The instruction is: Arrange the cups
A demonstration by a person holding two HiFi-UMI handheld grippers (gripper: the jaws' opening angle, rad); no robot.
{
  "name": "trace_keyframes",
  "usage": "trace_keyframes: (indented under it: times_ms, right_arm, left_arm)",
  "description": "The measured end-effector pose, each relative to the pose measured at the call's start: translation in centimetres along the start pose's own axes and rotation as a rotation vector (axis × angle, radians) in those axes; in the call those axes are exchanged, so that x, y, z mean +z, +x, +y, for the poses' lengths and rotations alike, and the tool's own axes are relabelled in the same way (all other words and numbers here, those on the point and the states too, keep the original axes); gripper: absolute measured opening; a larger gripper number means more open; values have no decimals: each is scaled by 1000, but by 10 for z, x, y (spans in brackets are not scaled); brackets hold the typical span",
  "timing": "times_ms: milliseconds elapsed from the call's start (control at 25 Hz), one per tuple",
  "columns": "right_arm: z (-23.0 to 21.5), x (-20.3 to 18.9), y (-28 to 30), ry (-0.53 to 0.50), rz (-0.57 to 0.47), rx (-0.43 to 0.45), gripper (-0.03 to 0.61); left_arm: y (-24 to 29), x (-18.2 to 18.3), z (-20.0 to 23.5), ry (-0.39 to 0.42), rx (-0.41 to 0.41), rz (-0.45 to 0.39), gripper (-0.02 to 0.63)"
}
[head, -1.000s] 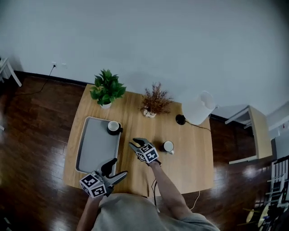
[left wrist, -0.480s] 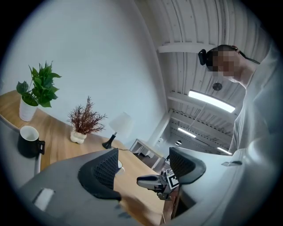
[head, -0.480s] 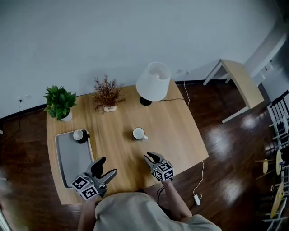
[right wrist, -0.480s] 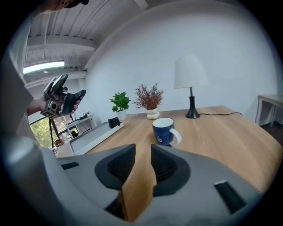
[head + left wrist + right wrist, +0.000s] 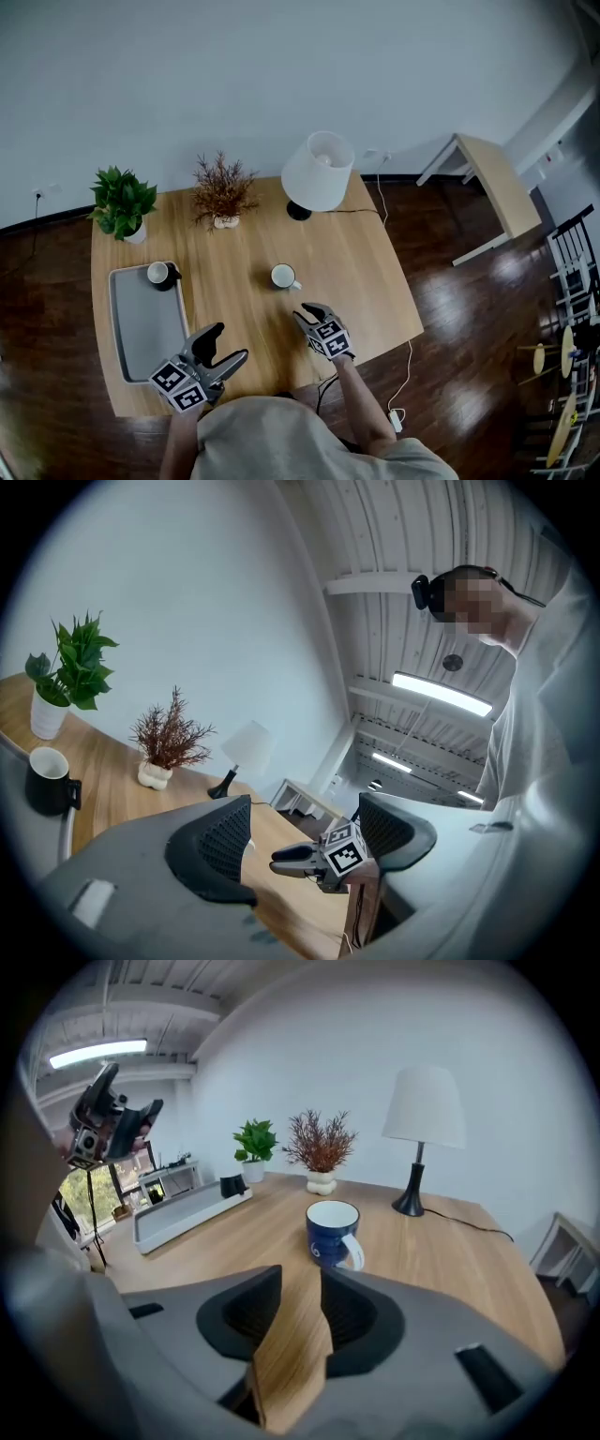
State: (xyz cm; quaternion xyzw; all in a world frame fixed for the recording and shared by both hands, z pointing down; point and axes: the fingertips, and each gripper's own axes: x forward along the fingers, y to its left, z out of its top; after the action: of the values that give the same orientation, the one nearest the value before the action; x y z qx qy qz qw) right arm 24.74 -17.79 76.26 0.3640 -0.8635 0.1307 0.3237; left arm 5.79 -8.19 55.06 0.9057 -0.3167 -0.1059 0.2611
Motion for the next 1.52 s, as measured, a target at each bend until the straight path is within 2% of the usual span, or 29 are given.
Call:
trace_keyframes:
  times_ms: [40, 80, 160, 400, 600, 720, 1000, 1080, 1160, 1320, 1400, 1520]
  right_arm:
    - [-7, -1, 6, -31, 32, -7, 162]
    - [-14, -2, 11, -62, 63, -13, 207]
    - [-26, -2, 20, -109, 106, -23, 207]
    - [-43, 6, 34, -158, 149, -50, 206]
    - [-48, 9, 58, -299, 242, -33, 204]
    - [-52, 12, 69, -365, 310, -28, 204]
    - [-47, 18, 80, -433, 427, -10, 181]
    - [-47, 18, 76, -425, 457, -10, 126]
    - [-42, 20, 74, -372, 453, 1, 95]
    - [-27, 15, 69, -264, 422, 39, 92]
    - [-10, 14, 71, -205, 393, 91, 92]
    - [36, 32, 83, -157, 319, 223, 91]
  left_arm:
    - [-2, 0, -1, 2, 4, -4, 350]
    - [-5, 1, -1, 2, 10, -9, 350]
    - [-10, 2, 0, 2, 27, -21, 350]
    - [-27, 3, 4, 0, 75, -45, 350]
    - [-36, 1, 4, -1, 104, -49, 350]
    - [-36, -2, 3, 0, 103, -47, 350]
    - [-41, -2, 1, -8, 109, -60, 350]
    - [-42, -1, 2, -7, 110, -67, 350]
    - [-43, -1, 2, -4, 109, -71, 350]
    - [-44, -1, 1, -17, 109, -76, 350]
    - [-46, -1, 1, -23, 108, -84, 350]
    - [-53, 1, 7, -29, 116, -101, 350]
